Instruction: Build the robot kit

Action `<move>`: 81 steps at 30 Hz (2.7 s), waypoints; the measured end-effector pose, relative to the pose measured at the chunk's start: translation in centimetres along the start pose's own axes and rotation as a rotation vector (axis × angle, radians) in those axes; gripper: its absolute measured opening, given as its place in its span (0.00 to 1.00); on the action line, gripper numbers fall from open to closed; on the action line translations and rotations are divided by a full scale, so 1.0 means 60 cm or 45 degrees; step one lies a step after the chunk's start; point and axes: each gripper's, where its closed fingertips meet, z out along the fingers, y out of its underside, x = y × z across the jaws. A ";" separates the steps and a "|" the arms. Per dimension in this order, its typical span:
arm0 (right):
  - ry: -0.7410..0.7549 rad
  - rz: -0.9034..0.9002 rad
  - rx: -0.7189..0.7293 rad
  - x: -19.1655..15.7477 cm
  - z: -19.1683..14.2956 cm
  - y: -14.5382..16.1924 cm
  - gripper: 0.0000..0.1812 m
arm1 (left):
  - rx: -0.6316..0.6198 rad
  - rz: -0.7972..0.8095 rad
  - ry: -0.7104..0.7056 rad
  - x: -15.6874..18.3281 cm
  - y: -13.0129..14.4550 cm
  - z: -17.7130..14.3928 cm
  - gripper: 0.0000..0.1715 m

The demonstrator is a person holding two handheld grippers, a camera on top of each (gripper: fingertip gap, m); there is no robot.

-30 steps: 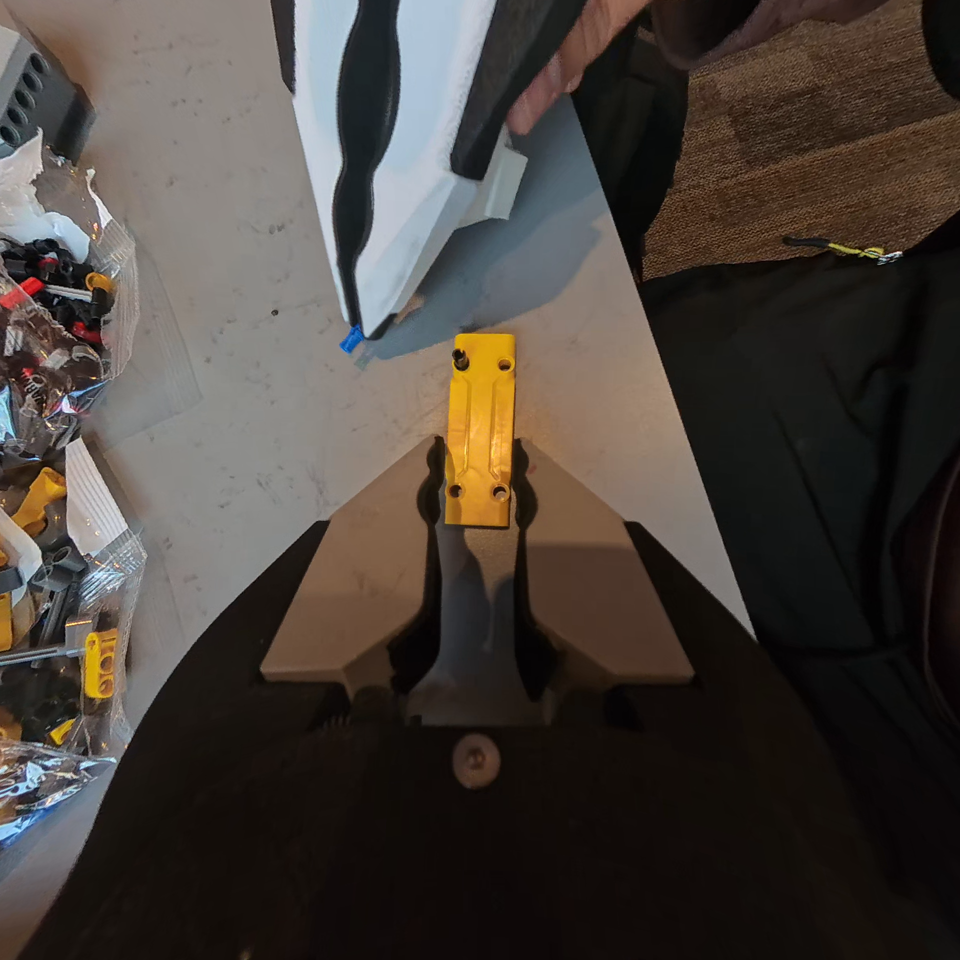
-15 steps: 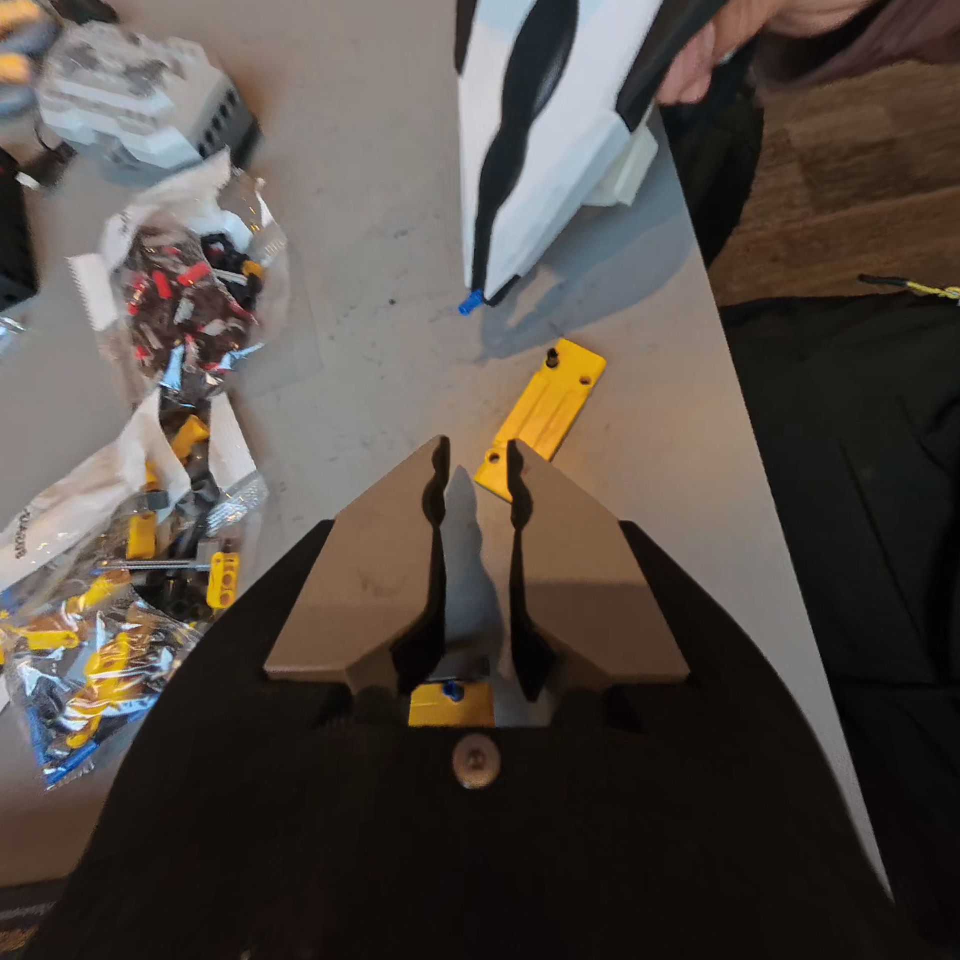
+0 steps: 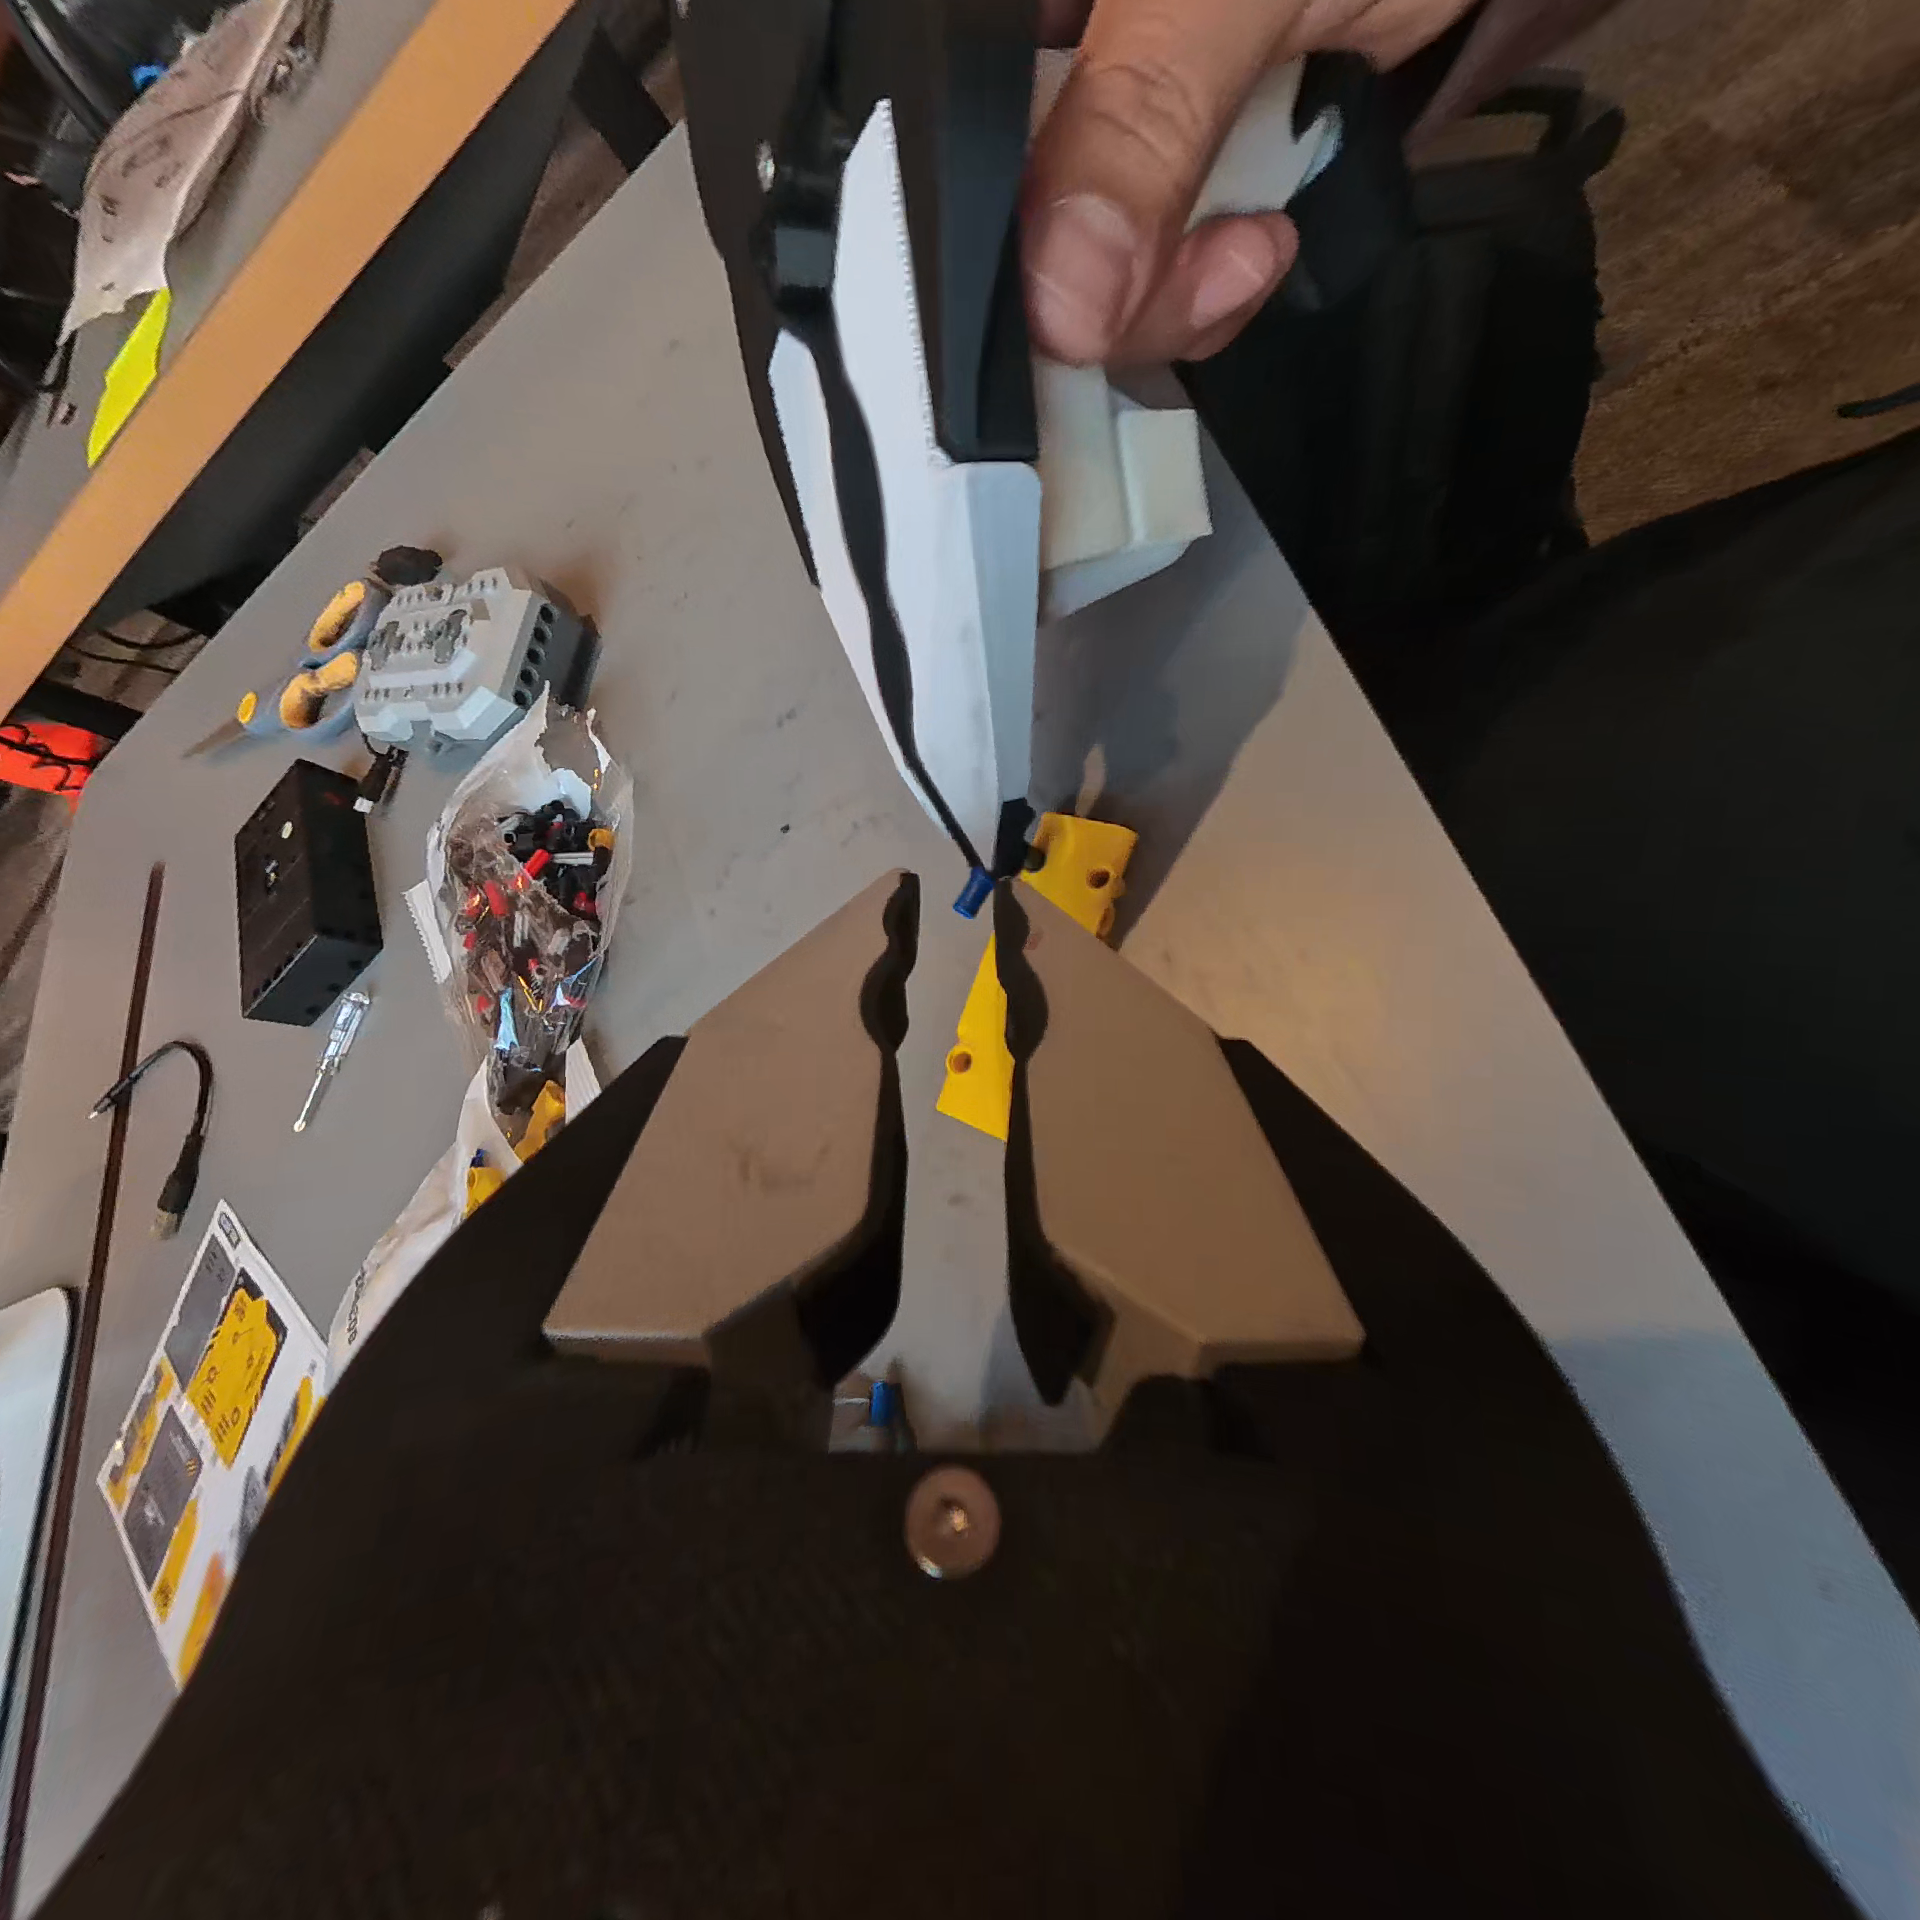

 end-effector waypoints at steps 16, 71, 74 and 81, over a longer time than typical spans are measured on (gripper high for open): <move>-0.058 -0.014 0.506 -0.026 -0.075 -0.095 0.01 | 0.287 -0.400 -0.107 -0.056 -0.055 -0.028 0.01; -0.015 -0.022 0.606 -0.038 -0.061 -0.118 0.02 | 0.530 -1.071 0.353 -0.052 -0.071 -0.040 0.00; -0.018 -0.018 0.619 -0.036 -0.060 -0.118 0.02 | 0.522 -1.081 0.360 -0.053 -0.068 -0.040 0.00; 0.001 -0.051 0.593 -0.034 -0.055 -0.112 0.02 | 0.517 -1.089 0.354 -0.054 -0.066 -0.040 0.00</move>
